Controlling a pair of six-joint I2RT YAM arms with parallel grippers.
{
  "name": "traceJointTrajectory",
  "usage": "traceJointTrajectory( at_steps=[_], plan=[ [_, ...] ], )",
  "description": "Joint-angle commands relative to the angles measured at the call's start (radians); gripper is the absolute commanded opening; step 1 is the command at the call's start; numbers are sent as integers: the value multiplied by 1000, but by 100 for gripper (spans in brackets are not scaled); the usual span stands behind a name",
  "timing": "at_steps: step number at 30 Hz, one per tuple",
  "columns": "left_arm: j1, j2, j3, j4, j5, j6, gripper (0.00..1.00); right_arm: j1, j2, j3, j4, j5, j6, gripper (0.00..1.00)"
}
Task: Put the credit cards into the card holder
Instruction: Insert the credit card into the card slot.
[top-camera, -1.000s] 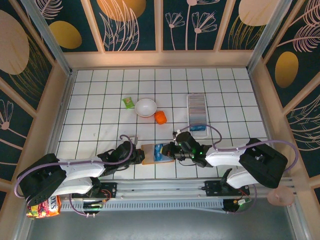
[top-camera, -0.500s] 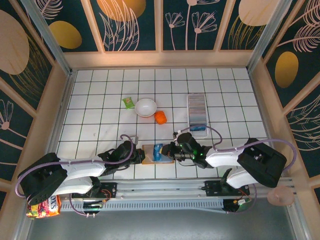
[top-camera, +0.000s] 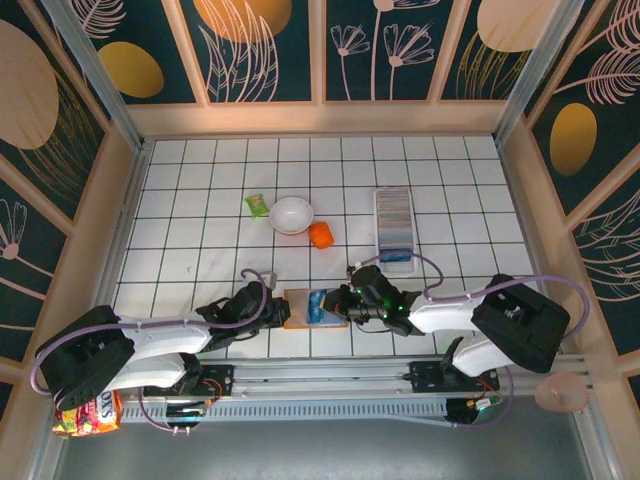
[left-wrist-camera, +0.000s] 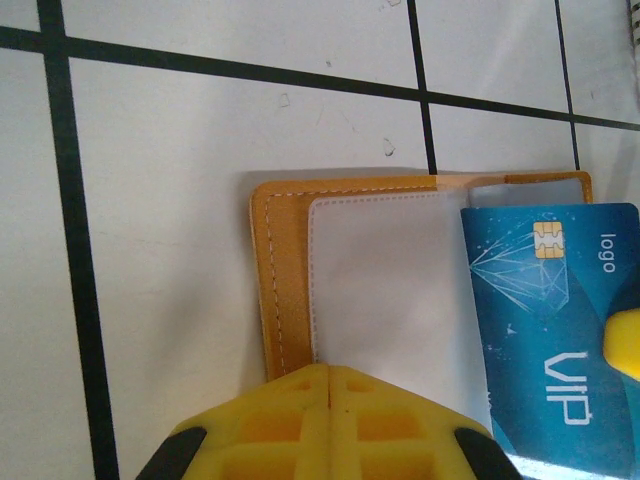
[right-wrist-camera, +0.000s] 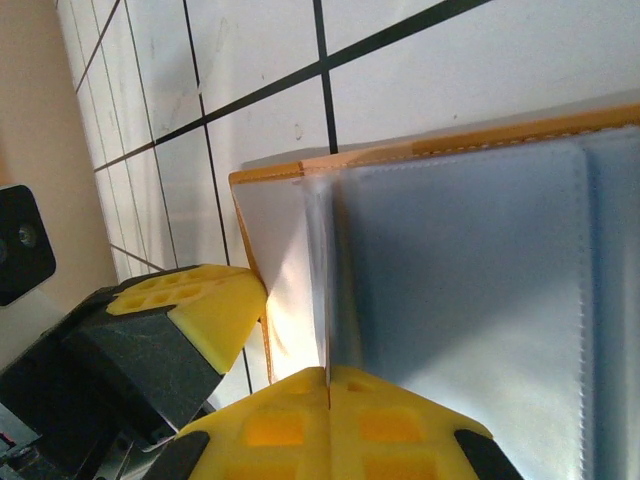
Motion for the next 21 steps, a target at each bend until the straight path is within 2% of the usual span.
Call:
traceJointTrajectory(
  at_steps=[1,5,14,19,21],
  plan=[
    [-1,17,-27,-57,-8,11,0,9,12,-8,89,-18,26,0],
    [0,28,-27,-51,-2,10,0,9,-7,-29,131,-12,34,0],
    [0,36,-21,-52,1,15,0,14,49,-10,94,-35,29,0],
    [0,35,-17,-54,-4,14,0,21,44,41,-69,-3,-11,0],
    [0,33,-22,-48,-3,14,0,28,34,44,-69,2,-18,0]
  ],
)
